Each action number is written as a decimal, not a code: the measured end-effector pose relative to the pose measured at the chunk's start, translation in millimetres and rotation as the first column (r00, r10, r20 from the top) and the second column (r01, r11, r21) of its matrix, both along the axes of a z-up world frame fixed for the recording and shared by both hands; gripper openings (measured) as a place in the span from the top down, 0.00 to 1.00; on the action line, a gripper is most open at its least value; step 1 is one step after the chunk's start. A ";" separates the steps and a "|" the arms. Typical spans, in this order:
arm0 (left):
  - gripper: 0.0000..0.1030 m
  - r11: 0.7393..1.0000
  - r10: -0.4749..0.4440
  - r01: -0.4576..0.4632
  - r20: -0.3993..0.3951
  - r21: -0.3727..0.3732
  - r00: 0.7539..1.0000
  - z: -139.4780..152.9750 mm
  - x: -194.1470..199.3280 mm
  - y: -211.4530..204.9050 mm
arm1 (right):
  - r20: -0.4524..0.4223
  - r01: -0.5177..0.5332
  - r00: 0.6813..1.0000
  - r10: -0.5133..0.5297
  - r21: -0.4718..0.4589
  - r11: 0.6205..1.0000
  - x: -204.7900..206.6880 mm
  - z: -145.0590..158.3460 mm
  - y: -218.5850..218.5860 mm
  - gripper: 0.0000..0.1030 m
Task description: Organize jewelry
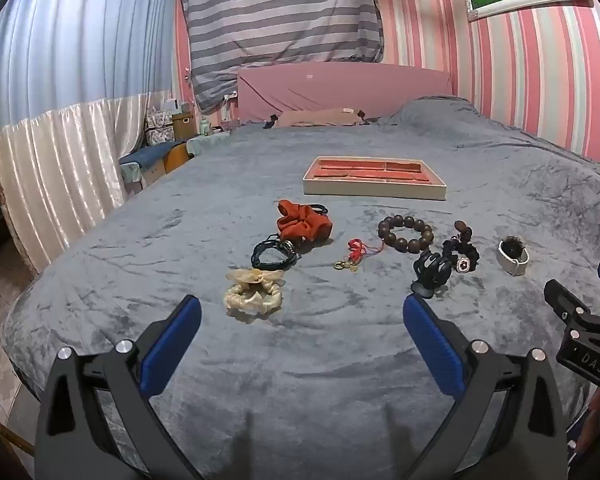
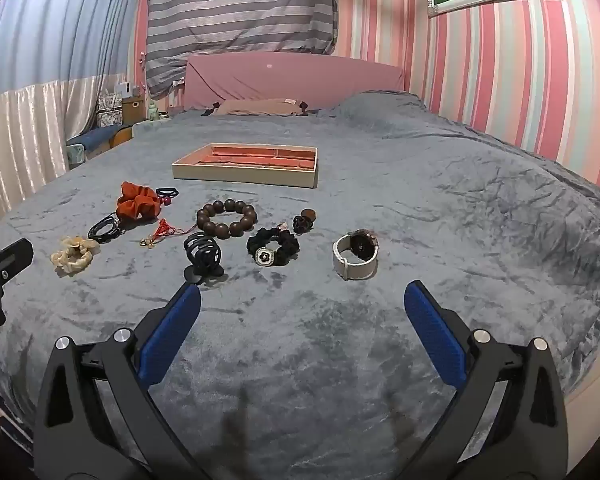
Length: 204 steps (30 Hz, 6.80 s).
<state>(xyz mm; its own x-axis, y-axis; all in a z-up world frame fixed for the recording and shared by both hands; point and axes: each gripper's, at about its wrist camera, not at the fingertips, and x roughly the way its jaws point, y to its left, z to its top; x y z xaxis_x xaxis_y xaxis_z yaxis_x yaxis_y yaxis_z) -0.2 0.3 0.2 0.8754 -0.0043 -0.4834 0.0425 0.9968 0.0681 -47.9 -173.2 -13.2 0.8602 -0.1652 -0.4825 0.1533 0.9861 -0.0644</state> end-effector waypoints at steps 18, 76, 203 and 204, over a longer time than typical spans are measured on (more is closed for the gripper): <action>0.04 1.000 -0.001 0.000 -0.004 -0.009 1.000 0.0 0.3 -4.6 | 0.022 0.004 1.000 -0.004 0.009 1.000 -2.4 3.1 -2.2 0.04; 0.04 1.000 0.003 -0.003 -0.014 -0.026 1.000 -5.9 5.7 5.0 | 0.042 0.027 0.999 -0.027 0.003 1.000 -1.0 3.2 -4.4 0.04; 0.76 0.982 -0.177 0.154 -0.266 -0.106 0.948 -45.2 180.7 54.8 | -0.229 -0.086 0.968 0.107 0.097 0.991 181.3 -31.3 5.8 0.61; 0.76 0.981 -0.183 0.159 -0.260 -0.110 0.948 -41.4 183.1 51.0 | -0.224 -0.084 0.969 0.104 0.098 0.992 182.2 -28.5 2.9 0.61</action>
